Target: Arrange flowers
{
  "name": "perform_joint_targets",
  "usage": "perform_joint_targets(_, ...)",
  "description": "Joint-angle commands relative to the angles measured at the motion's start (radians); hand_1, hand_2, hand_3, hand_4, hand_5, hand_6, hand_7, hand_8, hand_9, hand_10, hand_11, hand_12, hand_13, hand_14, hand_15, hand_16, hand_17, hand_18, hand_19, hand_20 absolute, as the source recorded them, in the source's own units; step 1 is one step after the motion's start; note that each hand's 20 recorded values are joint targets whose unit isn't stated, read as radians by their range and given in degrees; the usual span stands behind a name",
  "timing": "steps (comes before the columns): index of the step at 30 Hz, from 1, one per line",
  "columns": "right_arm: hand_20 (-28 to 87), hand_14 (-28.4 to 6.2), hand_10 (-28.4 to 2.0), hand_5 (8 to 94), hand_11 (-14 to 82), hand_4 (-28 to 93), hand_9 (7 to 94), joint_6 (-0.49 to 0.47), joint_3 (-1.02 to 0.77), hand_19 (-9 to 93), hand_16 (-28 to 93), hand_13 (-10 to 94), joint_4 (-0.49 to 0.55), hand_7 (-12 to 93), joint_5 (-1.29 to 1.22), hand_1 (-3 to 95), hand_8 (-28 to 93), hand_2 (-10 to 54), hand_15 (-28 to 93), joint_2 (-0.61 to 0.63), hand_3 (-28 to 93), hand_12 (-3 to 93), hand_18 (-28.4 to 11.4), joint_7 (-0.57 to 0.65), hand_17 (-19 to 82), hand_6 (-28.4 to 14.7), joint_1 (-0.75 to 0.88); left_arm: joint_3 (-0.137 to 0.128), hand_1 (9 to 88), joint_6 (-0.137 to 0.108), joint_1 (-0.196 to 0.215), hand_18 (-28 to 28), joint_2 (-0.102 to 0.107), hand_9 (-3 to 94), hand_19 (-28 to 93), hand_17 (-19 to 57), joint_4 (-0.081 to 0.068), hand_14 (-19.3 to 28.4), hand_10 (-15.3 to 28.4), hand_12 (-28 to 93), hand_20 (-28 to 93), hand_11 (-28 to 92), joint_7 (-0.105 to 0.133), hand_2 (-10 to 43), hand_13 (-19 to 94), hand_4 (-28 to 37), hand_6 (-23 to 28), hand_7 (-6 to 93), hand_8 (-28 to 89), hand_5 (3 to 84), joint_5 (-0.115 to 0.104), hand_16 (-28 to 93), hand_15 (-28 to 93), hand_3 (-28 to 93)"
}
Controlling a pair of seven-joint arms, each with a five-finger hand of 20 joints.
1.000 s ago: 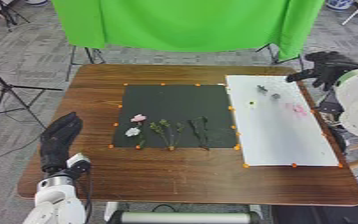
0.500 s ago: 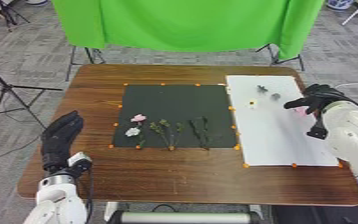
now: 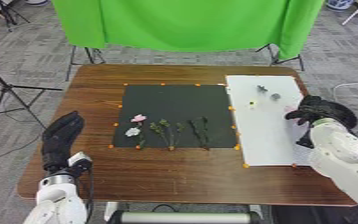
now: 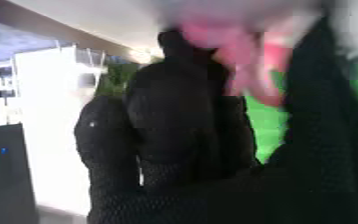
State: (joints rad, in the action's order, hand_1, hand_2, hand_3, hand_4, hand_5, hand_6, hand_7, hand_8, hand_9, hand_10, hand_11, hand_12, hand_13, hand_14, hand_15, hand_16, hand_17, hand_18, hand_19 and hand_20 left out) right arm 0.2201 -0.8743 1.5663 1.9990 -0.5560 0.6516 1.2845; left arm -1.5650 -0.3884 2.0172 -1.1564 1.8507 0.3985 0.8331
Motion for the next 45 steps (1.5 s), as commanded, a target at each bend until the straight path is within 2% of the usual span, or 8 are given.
perform_joint_targets(1,43,-2.8,-11.8,75.7,16.9,-22,86.1,0.210,-0.030,93,28,93,0.060,19,0.082,57.9,3,-2.6,57,0.024,59,16.3,-13.0,-0.044,67,0.0,-0.078,-0.007,48.5,0.017,0.013,10.4,-0.016,47.0,8,23.8,-0.018,12.0,11.9,10,32,26,-0.010,7.7,42,-13.8,1.7,23.4,1,52.6,0.006,-4,21,71)
perform_joint_targets(7,46,-2.4,-11.0,77.9,14.1,-23,87.7,0.293,0.111,93,29,94,0.150,19,0.041,58.6,4,-6.2,58,0.017,62,22.4,-12.7,-0.145,67,0.3,-0.362,-0.019,48.1,0.030,0.007,10.4,-0.011,47.0,8,23.7,-0.022,12.1,11.9,10,33,26,-0.014,7.8,42,-13.8,1.8,23.3,1,52.6,0.002,-4,21,71)
perform_joint_targets(10,48,-1.9,-10.0,78.9,11.3,-24,89.0,0.286,0.292,93,30,93,0.163,19,-0.005,59.7,3,-8.4,59,-0.030,62,26.2,-12.4,-0.251,67,0.9,-0.561,-0.005,48.1,0.016,0.011,10.4,-0.007,47.0,8,23.7,-0.015,12.0,11.9,10,32,26,-0.005,7.8,42,-13.9,1.8,23.3,1,52.6,0.002,-4,21,71)
perform_joint_targets(13,50,-1.7,-9.1,79.1,9.8,-24,89.7,0.267,0.470,93,30,92,0.157,20,-0.036,60.2,3,-9.3,61,-0.110,62,28.3,-12.0,-0.353,66,1.5,-0.717,-0.011,48.2,0.028,-0.003,10.4,-0.009,47.0,8,23.7,-0.027,12.0,11.9,10,32,26,-0.012,7.8,42,-13.9,1.8,23.2,1,52.6,0.006,-4,21,71)
perform_joint_targets(17,51,-1.5,-8.4,78.9,8.7,-24,89.9,0.218,0.638,93,30,92,0.126,21,-0.070,60.0,3,-9.4,62,-0.248,62,29.3,-12.1,-0.454,66,2.2,-0.816,-0.001,48.3,0.020,-0.008,10.4,-0.010,47.0,8,23.6,-0.024,12.0,11.9,10,32,26,-0.011,7.8,42,-13.9,1.8,23.2,1,52.6,0.009,-4,21,71)
perform_joint_targets(27,53,-1.5,-8.6,78.4,7.8,-25,89.8,0.087,0.721,93,29,91,-0.003,22,-0.082,59.6,2,-9.5,63,-0.494,63,28.8,-12.2,-0.579,66,2.9,-0.767,0.011,48.4,0.002,-0.005,10.4,-0.014,47.0,8,23.6,-0.020,12.1,11.9,10,32,26,-0.008,7.9,42,-14.0,1.9,23.3,1,52.6,0.005,-4,21,71)
perform_joint_targets(35,54,-1.6,-8.7,78.1,6.8,-26,88.6,-0.057,0.699,93,29,91,-0.041,23,-0.138,59.7,1,-9.3,64,-0.529,63,27.5,-12.4,-0.584,66,3.1,-0.706,0.004,48.3,0.016,-0.013,10.4,-0.020,47.0,8,23.3,-0.031,12.1,12.0,10,32,26,-0.019,8.0,42,-14.1,1.9,23.2,1,52.7,0.008,-3,21,71)
perform_joint_targets(45,56,-1.6,-8.5,76.9,5.8,-26,87.3,-0.116,0.698,93,29,91,-0.081,23,-0.123,59.6,1,-8.2,65,-0.541,62,27.2,-12.8,-0.574,65,3.3,-0.680,0.003,48.1,0.017,-0.012,10.5,-0.021,47.0,8,23.4,-0.031,12.2,12.0,10,32,26,-0.022,8.1,42,-14.1,1.9,23.1,1,52.6,0.009,-4,22,71)
